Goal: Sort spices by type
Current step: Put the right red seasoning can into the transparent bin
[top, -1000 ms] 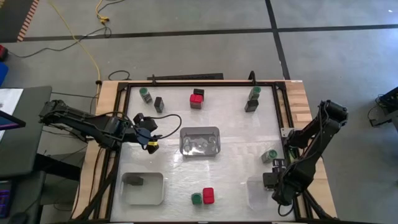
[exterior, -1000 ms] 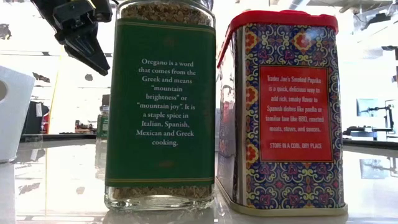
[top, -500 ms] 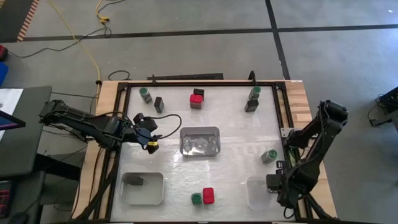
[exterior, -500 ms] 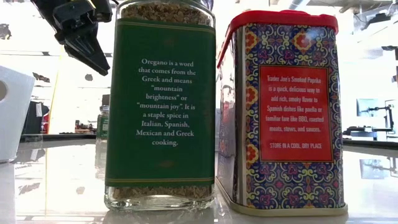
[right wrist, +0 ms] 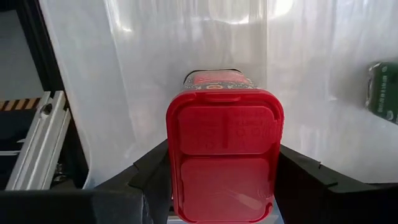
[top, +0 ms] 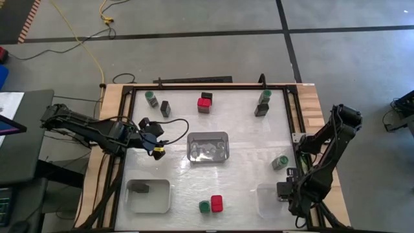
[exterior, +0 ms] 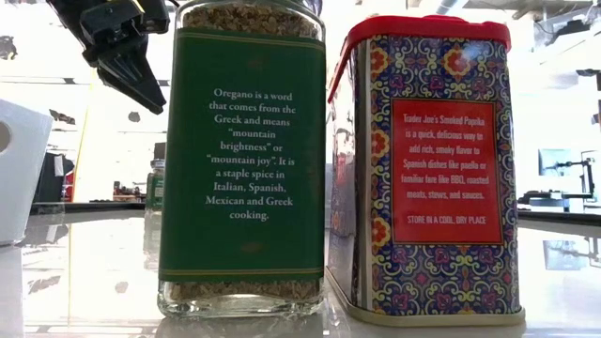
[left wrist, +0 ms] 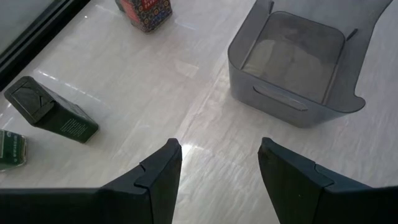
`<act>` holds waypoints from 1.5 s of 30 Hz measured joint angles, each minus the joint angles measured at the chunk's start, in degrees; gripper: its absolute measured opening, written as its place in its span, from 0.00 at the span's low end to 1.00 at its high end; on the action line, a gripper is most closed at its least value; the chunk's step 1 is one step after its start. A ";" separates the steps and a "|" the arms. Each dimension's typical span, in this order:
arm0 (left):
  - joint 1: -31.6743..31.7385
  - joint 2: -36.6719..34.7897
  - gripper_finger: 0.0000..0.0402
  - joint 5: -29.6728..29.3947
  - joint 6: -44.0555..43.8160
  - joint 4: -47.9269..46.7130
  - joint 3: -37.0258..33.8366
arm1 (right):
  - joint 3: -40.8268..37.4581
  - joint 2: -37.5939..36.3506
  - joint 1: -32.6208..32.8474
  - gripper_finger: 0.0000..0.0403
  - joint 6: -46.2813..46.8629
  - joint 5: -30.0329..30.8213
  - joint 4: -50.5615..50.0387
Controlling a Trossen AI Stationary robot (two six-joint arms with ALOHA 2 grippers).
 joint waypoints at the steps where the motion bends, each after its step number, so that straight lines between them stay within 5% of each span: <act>1: 0.01 0.00 0.50 0.00 0.00 0.00 0.00 | -0.01 0.00 0.00 0.61 -0.01 0.01 0.01; 45: 0.02 0.00 0.50 0.00 0.00 0.02 0.00 | 0.38 2.80 -0.42 0.61 -1.33 -0.79 0.22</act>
